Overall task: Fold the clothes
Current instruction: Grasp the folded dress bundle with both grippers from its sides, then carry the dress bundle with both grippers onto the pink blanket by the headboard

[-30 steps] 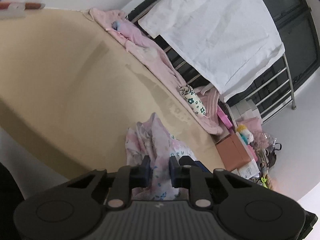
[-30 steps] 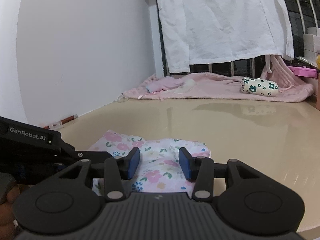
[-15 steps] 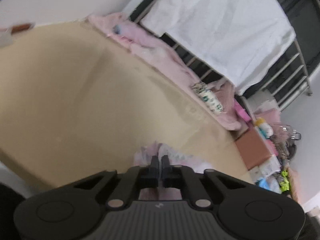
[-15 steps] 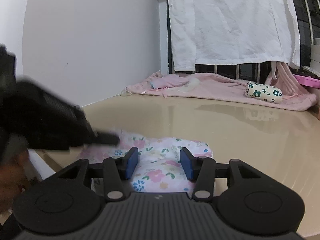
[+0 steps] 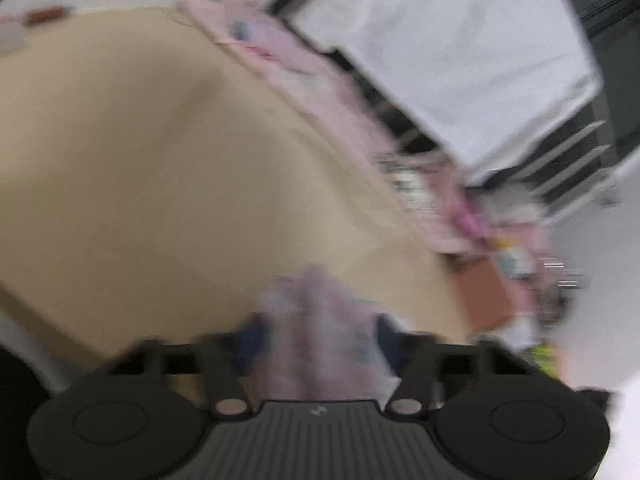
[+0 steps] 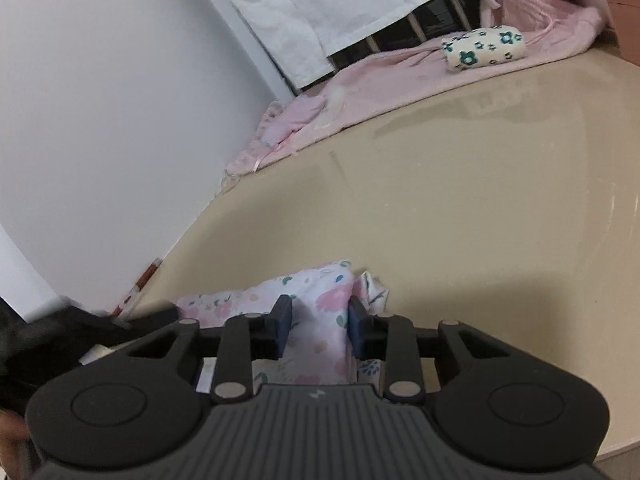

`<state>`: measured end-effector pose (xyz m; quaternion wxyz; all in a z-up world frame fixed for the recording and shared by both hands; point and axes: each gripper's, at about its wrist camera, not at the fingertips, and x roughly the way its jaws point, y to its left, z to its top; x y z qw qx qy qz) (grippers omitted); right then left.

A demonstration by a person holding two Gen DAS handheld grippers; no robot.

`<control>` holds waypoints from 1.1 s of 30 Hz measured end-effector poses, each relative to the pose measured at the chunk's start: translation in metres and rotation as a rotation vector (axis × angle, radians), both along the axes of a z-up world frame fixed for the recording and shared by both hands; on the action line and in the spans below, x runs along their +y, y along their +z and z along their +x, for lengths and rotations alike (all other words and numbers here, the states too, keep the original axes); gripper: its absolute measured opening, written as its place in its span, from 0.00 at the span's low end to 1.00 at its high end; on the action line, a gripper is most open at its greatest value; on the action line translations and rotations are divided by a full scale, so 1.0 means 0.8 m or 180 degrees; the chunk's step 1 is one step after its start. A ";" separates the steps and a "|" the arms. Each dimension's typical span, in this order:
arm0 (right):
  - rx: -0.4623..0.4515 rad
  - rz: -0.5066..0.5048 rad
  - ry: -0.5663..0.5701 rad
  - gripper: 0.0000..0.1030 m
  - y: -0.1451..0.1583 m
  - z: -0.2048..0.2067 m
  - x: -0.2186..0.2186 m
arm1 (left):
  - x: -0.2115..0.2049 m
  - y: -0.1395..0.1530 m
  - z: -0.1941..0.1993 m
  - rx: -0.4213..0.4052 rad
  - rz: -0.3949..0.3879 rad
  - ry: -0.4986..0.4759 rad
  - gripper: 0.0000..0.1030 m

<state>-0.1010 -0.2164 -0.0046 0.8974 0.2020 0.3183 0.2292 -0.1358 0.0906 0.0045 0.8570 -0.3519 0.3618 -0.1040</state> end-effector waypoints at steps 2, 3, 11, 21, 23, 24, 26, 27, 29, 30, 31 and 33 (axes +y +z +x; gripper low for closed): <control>0.0038 -0.0053 -0.0075 0.49 0.005 -0.001 -0.005 | 0.009 0.000 0.001 0.0109 -0.0169 -0.0017 0.47; 0.0069 -0.0078 -0.0094 0.53 0.008 -0.001 -0.008 | 0.016 0.001 0.001 0.0160 -0.0305 -0.0037 0.55; 0.0555 0.0115 0.0366 0.61 0.002 0.025 -0.021 | 0.021 0.002 0.027 0.0311 -0.0557 -0.0696 0.77; 0.0663 0.0532 0.0552 0.20 -0.014 0.058 -0.021 | 0.025 -0.028 0.072 0.0449 -0.1031 -0.0769 0.23; 0.0633 0.0681 0.0510 0.16 -0.009 0.065 -0.032 | 0.017 -0.013 0.088 0.0366 -0.1013 -0.0819 0.23; 0.0603 0.0734 0.0482 0.16 -0.004 0.070 -0.039 | 0.009 -0.002 0.101 0.0300 -0.0987 -0.0861 0.23; 0.0490 0.0785 0.0415 0.16 0.013 0.082 -0.055 | -0.014 0.028 0.136 0.0132 -0.0863 -0.1001 0.22; 0.0412 0.0787 0.0376 0.16 0.024 0.091 -0.064 | -0.027 0.044 0.156 0.0059 -0.0796 -0.1068 0.22; 0.0252 0.0765 0.0286 0.16 0.050 0.110 -0.085 | -0.057 0.075 0.199 -0.0091 -0.0682 -0.1198 0.22; 0.0145 0.0719 0.0219 0.16 0.069 0.124 -0.099 | -0.073 0.091 0.225 -0.0172 -0.0653 -0.1252 0.22; 0.0016 0.0651 0.0160 0.16 0.089 0.140 -0.112 | -0.089 0.105 0.253 -0.0240 -0.0644 -0.1305 0.22; -0.0169 0.0540 0.0050 0.16 0.124 0.177 -0.133 | -0.123 0.129 0.315 -0.0348 -0.0680 -0.1349 0.22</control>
